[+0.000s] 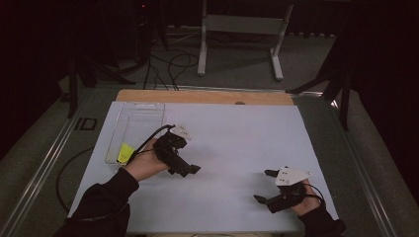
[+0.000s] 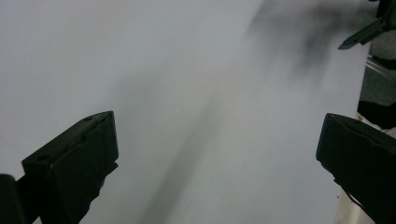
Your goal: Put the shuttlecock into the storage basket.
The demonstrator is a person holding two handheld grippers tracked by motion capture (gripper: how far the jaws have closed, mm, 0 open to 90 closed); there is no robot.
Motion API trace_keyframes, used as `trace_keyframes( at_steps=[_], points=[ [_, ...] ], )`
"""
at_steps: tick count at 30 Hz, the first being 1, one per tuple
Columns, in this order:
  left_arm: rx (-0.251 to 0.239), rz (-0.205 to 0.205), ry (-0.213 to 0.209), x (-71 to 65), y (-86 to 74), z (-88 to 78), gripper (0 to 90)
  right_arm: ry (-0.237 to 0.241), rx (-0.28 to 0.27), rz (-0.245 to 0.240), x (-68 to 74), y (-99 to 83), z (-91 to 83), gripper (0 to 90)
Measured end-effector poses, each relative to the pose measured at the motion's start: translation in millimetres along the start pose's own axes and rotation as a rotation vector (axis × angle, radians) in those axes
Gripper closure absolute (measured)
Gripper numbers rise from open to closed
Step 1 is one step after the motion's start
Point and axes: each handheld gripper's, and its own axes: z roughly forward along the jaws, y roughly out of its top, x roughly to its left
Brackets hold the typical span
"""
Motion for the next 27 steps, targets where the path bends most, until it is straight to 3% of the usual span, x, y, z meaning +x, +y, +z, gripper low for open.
trace_keyframes(
  at_steps=[3,8,19,27],
  points=[
    [-0.003,0.014,-0.007,-3.1,-1.5,3.5,0.0,0.001,-0.001,0.003,0.2,-0.3,0.3,8.8],
    [-0.009,0.07,-0.044,-14.8,-10.2,16.7,0.0,0.0,0.002,-0.003,-0.2,-1.7,0.5,8.8],
    [-0.022,0.096,-0.082,-25.7,-33.0,28.9,0.0,0.003,0.006,0.006,0.4,-2.7,1.5,8.8],
    [-0.024,0.109,-0.055,-28.7,-57.5,30.0,0.0,0.001,0.013,0.008,0.2,-4.4,2.4,8.8]
  ],
)
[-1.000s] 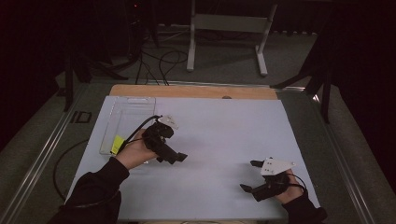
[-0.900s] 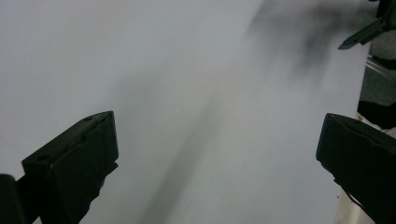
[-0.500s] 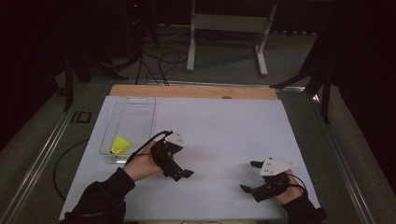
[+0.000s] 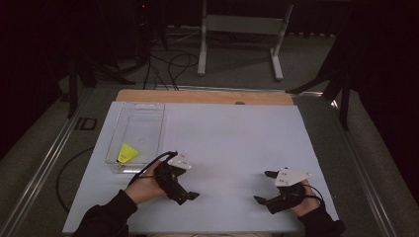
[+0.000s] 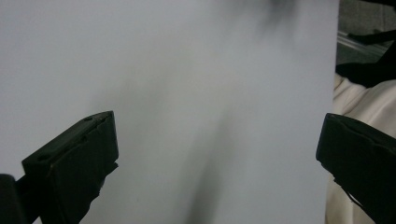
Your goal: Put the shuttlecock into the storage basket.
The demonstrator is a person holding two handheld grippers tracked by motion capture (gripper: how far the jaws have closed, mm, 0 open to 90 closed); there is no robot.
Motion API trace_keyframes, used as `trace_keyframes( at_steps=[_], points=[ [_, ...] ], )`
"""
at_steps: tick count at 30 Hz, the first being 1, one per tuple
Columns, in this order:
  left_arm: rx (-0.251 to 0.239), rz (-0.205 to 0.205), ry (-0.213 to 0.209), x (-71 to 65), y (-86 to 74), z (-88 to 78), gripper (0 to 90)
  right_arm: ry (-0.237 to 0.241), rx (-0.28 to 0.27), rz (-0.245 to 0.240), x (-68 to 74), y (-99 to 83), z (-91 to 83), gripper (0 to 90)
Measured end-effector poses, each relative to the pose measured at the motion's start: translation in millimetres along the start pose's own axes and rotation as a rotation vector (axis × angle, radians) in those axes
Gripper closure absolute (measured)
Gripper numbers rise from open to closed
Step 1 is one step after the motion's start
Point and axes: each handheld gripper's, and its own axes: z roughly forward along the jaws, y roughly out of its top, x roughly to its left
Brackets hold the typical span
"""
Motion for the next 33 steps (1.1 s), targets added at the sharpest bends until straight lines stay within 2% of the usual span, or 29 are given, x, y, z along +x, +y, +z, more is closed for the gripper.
trace_keyframes(
  at_steps=[6,10,18,23,24,29,30,31,32,33],
  points=[
    [-0.001,-0.016,0.007,-1.0,-22.2,0.0,0.0,0.001,0.002,0.001,-0.4,-0.8,0.5,8.8],
    [-0.003,-0.023,0.027,-1.9,-35.1,-3.8,0.0,0.0,0.002,-0.001,-0.4,-0.9,0.7,8.8],
    [-0.032,-0.066,0.069,0.2,-60.5,-14.4,0.0,-0.002,0.001,0.004,-0.3,-2.6,0.1,8.8],
    [-0.071,-0.084,0.077,1.7,-71.9,-19.7,0.0,-0.003,-0.003,0.011,0.0,-4.3,-1.3,8.8],
    [-0.088,-0.097,0.078,2.2,-77.7,-22.1,0.0,-0.004,-0.005,0.016,0.3,-5.7,-2.6,8.8],
    [-0.083,-0.124,0.112,4.5,-90.3,-26.5,0.0,-0.005,-0.008,0.021,0.3,-7.7,-4.0,8.8],
    [-0.08,-0.149,0.117,6.4,-96.1,-28.5,0.0,-0.006,-0.008,0.02,0.8,-8.3,-3.5,8.8],
    [-0.08,-0.149,0.117,6.4,-96.1,-28.5,0.0,-0.006,-0.008,0.02,0.8,-8.3,-3.5,8.8],
    [-0.083,-0.175,0.131,7.8,-100.3,-30.2,0.0,-0.006,-0.004,0.02,1.1,-8.5,-3.3,8.8],
    [-0.085,-0.182,0.139,8.2,-101.7,-30.9,0.0,-0.005,-0.003,0.025,1.4,-8.9,-3.1,8.8]
  ],
)
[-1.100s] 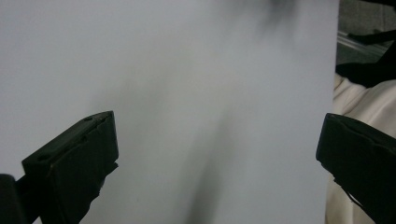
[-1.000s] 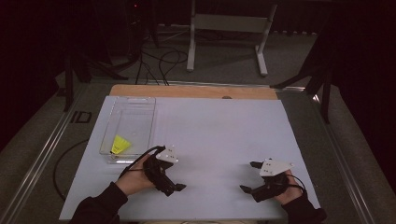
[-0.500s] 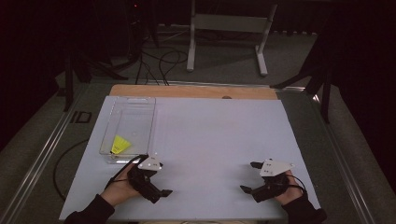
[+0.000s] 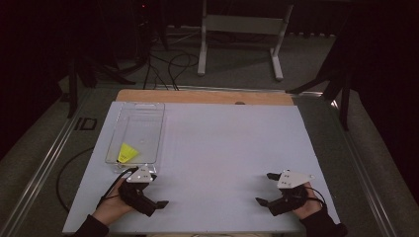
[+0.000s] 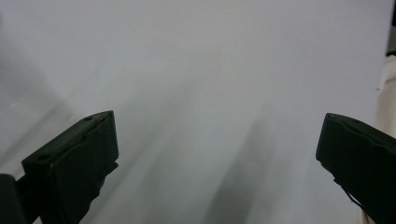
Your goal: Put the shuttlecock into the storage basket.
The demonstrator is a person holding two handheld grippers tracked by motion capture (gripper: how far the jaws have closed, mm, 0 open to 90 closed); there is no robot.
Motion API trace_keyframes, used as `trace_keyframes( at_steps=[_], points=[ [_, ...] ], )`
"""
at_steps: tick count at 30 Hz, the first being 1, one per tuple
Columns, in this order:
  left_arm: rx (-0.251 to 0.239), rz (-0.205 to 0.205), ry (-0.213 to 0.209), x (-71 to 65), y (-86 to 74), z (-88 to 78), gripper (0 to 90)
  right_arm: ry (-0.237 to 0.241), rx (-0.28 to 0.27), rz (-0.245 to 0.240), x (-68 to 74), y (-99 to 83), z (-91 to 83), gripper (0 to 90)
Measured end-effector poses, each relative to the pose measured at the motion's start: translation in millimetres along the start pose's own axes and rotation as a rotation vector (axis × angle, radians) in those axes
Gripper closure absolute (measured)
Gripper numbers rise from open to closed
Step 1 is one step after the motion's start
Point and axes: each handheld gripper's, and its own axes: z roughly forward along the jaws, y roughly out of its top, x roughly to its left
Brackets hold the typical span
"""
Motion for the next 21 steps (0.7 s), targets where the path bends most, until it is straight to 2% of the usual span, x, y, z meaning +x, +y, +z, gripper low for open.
trace_keyframes(
  at_steps=[2,4,6,8,12,21],
  points=[
    [-0.014,-0.026,0.029,1.9,-4.6,-2.9,0.0,0.001,-0.001,0.0,-0.1,-0.5,0.0,8.8],
    [-0.037,-0.032,0.062,2.1,-8.7,-5.6,0.0,-0.001,-0.001,0.001,0.2,-0.5,-0.3,8.8],
    [-0.074,-0.045,0.06,2.8,-12.5,-8.1,0.0,0.0,-0.002,0.0,0.6,-0.9,-0.3,8.8],
    [-0.105,-0.048,0.076,3.3,-15.9,-9.9,0.0,0.001,-0.001,0.0,0.6,-1.6,-0.1,8.8],
    [-0.112,-0.044,0.099,3.6,-21.0,-10.3,0.0,-0.003,-0.002,0.005,-0.1,-2.6,-0.2,8.8],
    [-0.148,-0.034,0.074,3.8,-32.8,-12.8,0.0,-0.015,-0.004,0.003,-1.4,-4.7,1.4,8.8]
  ],
)
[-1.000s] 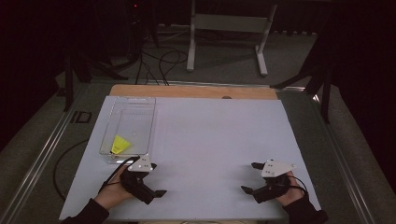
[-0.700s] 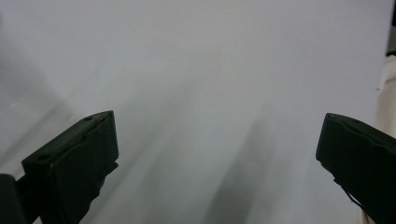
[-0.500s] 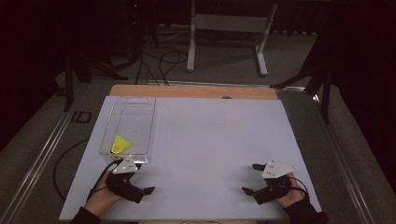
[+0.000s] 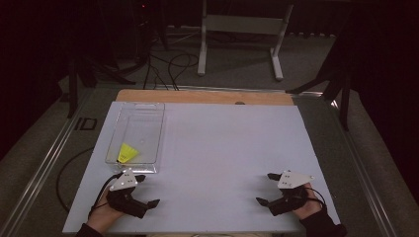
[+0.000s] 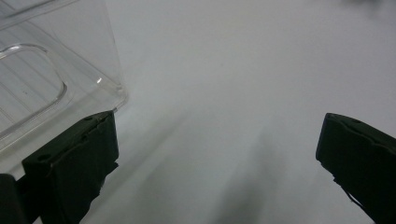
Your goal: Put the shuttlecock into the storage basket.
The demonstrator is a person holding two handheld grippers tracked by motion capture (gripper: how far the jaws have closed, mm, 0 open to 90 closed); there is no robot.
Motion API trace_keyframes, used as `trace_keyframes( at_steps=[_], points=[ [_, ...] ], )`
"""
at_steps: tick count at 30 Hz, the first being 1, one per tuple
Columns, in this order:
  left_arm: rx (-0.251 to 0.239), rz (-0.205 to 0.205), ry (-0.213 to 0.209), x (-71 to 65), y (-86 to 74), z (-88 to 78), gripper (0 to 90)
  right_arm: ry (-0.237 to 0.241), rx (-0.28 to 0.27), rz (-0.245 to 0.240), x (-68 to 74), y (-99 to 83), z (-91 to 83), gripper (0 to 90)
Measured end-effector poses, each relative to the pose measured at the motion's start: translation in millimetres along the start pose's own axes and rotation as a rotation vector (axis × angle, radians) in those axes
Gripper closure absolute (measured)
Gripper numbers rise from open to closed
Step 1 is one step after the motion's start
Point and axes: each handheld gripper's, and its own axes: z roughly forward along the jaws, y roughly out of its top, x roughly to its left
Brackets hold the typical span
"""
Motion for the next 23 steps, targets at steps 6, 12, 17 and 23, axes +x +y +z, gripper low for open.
trace_keyframes(
  at_steps=[6,12,17,23],
  points=[
    [-0.024,0.004,-0.006,0.8,-4.2,-4.0,0.0,-0.011,0.001,-0.001,-0.4,-1.0,0.9,8.8],
    [-0.021,0.009,-0.018,-0.9,-3.7,-2.4,0.0,-0.01,0.005,0.01,-1.0,-2.1,1.6,8.8],
    [-0.036,0.004,-0.024,-2.2,-2.8,-2.2,0.0,-0.015,0.011,0.008,-1.0,-2.0,2.4,8.8],
    [-0.031,0.006,-0.029,-2.1,-2.8,-1.1,0.0,-0.01,0.015,0.008,-1.0,-2.5,3.5,8.8]
  ],
)
